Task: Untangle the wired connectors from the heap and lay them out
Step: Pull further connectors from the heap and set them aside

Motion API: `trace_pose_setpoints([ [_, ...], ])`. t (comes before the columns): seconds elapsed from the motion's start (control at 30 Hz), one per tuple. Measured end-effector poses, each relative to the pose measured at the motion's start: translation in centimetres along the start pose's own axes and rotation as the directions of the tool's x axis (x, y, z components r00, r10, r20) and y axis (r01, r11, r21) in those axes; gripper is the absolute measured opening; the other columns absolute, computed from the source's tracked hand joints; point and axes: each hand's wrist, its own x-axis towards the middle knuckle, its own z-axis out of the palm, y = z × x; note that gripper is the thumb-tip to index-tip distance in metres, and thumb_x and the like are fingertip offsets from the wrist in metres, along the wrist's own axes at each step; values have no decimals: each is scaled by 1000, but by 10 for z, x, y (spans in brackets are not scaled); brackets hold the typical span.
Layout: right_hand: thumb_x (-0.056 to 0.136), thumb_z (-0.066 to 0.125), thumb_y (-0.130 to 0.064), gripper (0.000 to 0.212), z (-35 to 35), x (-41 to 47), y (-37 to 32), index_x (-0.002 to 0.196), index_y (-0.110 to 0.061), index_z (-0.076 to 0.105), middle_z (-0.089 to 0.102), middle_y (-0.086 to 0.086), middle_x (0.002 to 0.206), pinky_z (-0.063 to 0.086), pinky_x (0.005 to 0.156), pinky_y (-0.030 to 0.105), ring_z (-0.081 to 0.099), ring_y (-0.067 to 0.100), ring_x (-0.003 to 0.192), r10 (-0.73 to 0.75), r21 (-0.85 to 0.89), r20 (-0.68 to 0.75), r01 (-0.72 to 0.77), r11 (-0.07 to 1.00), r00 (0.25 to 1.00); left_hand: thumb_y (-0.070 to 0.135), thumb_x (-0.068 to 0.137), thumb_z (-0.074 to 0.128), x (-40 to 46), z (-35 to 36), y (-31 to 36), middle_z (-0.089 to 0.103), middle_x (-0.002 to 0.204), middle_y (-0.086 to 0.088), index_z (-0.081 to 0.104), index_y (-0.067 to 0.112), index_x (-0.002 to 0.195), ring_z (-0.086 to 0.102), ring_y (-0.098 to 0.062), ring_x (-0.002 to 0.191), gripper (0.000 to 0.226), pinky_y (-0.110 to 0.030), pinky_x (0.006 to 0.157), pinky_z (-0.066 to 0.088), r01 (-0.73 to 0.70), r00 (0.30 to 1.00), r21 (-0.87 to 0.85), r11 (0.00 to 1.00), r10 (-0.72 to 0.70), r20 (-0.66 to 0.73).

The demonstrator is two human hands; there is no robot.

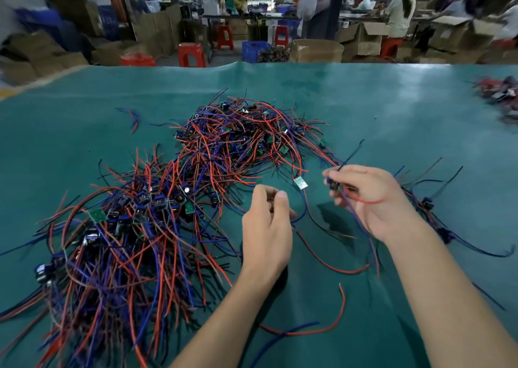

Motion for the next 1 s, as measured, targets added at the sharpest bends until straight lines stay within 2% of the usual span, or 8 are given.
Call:
trace_pose_setpoints([
  [0.1, 83, 68, -7, 7, 3, -7, -9, 90, -4, 71, 75, 10, 80, 54, 53, 19, 68, 15, 60, 11, 265, 104, -39, 964, 994, 30, 100, 51, 0, 1, 1, 72, 71, 2, 60, 20, 82, 62, -14, 57, 23, -39, 65, 55, 12, 998, -23, 1000, -10, 60],
  [0.17, 78, 71, -12, 15, 15, -13, -5, 92, -7, 72, 77, 9, 84, 52, 54, 16, 68, 11, 63, -26, 260, 149, -13, 965, 988, 39, 97, 52, -2, 2, 2, 72, 70, 1, 64, 18, 82, 62, -15, 56, 29, -37, 64, 54, 4, 993, -44, 999, 1, 114],
  [0.3, 90, 67, -1, 7, 48, -22, 12, 91, -5, 73, 77, 10, 84, 49, 49, 16, 66, 10, 60, -35, 257, 158, -7, 966, 987, 48, 94, 56, -3, 0, 4, 69, 64, 0, 66, 17, 78, 61, -19, 54, 36, -37, 57, 51, -26, 989, -41, 999, 32, 147],
  [0.4, 88, 72, -1, 8, 51, -21, 19, 87, -7, 77, 75, 13, 86, 56, 62, 23, 65, 16, 67, -66, 177, 128, 43, 983, 990, 31, 95, 65, 1, -1, 2, 65, 57, 1, 64, 12, 75, 53, -10, 48, 28, -26, 50, 43, 4, 992, -56, 998, 3, 125],
  [0.57, 85, 76, 4, 15, 37, -15, 16, 87, -11, 79, 75, 6, 75, 51, 55, 20, 67, 11, 63, -196, -112, 134, 211, 971, 972, 20, 95, 64, 2, -1, -1, 67, 58, -3, 65, 10, 76, 54, -13, 50, 21, -24, 50, 41, 52, 991, -65, 997, -43, 129],
  [0.63, 84, 75, 7, 15, 31, -13, 13, 90, -7, 77, 73, 7, 71, 49, 51, 19, 65, 11, 56, -187, -127, 131, 204, 971, 974, 17, 95, 62, 2, 0, -1, 71, 63, -4, 68, 13, 81, 57, -11, 50, 16, -24, 54, 46, 69, 990, -104, 992, -55, 134],
  [0.87, 90, 56, 14, 22, 20, -9, 6, 104, 5, 69, 75, 18, 92, 58, 64, 20, 72, 16, 70, 13, 303, 247, -90, 949, 969, 17, 95, 61, 3, 0, -4, 71, 64, 2, 67, 19, 82, 64, -10, 58, 14, -26, 62, 51, 31, 994, -62, 998, -24, 107],
  [1.0, 87, 57, 19, 31, 28, -10, 14, 111, 1, 65, 75, 15, 99, 59, 74, 22, 73, 17, 82, -56, 334, 197, -13, 943, 979, 15, 95, 59, 5, 0, -6, 65, 59, 8, 68, 18, 83, 53, -2, 52, 15, -18, 56, 41, 21, 998, -72, 997, -16, 63],
])
